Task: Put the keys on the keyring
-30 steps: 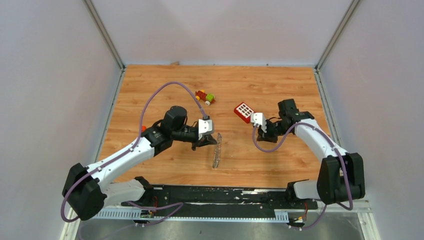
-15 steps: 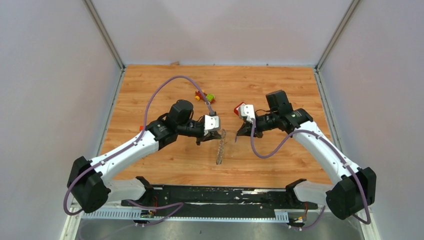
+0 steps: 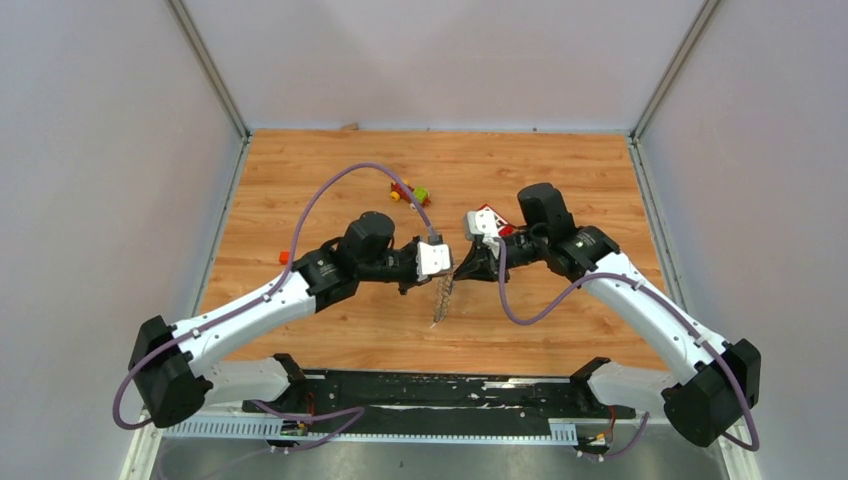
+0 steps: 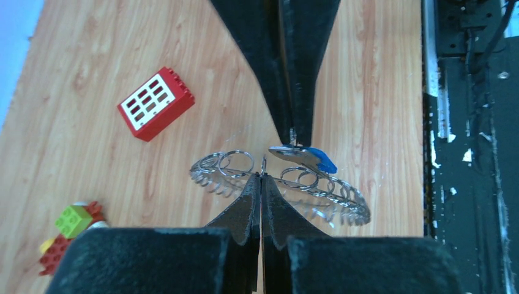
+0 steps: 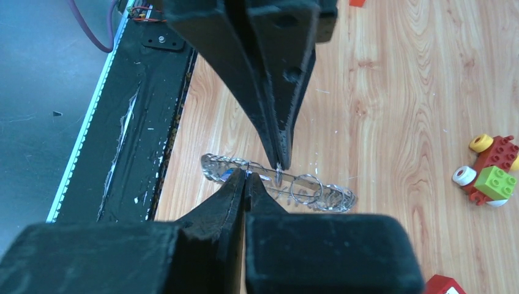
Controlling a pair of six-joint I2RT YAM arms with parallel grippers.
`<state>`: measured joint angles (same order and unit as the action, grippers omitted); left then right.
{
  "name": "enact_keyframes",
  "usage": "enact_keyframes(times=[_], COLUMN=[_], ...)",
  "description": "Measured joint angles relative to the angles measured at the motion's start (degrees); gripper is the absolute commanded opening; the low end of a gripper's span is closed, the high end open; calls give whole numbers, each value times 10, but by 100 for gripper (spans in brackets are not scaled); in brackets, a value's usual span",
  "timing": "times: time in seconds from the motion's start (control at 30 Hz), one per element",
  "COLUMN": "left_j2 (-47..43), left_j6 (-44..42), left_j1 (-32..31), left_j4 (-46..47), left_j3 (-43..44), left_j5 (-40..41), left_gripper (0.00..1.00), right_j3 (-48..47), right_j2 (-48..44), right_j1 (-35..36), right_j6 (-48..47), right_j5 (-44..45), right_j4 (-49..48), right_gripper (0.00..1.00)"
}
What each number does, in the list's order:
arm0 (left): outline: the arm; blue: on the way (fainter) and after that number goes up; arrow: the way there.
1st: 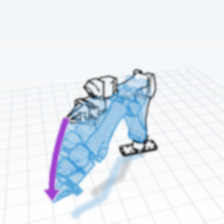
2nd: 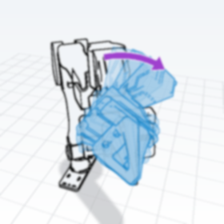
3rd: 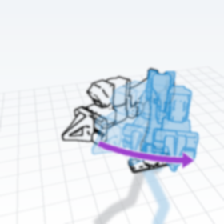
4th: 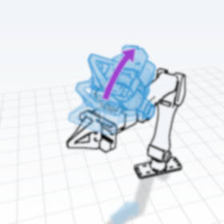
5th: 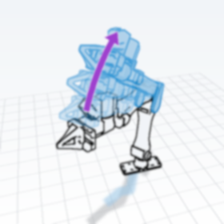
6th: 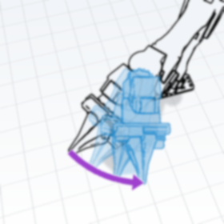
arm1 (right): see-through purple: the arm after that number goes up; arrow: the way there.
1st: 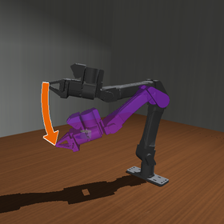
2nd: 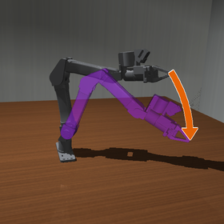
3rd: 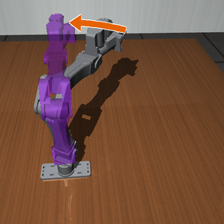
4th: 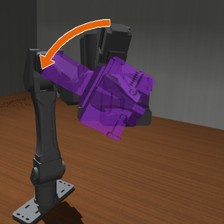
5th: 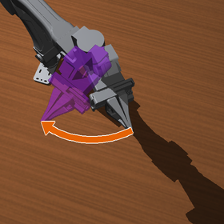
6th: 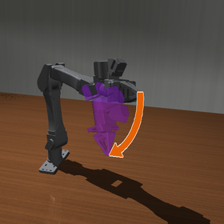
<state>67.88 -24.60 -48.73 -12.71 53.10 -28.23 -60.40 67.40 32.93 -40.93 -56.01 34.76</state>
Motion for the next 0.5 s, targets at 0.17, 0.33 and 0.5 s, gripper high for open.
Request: enact_keyframes(times=[0.17, 0.33, 0.5], left_j2=[-29, -30, -30], left_j6=[-13, -11, -8], left_j1=[-45, -70, -76], left_j4=[8, 21, 28], left_j3=[-20, -27, -32], left_j5=[94, 172, 218], left_gripper=[0, 0, 0], right_j3=[26, 34, 34], right_j2=[0, 0, 0], right_j1=[0, 0, 0], right_j6=[29, 47, 51], right_j5=[11, 37, 43], right_j4=[-33, -48, -55], right_gripper=[0, 0, 0])
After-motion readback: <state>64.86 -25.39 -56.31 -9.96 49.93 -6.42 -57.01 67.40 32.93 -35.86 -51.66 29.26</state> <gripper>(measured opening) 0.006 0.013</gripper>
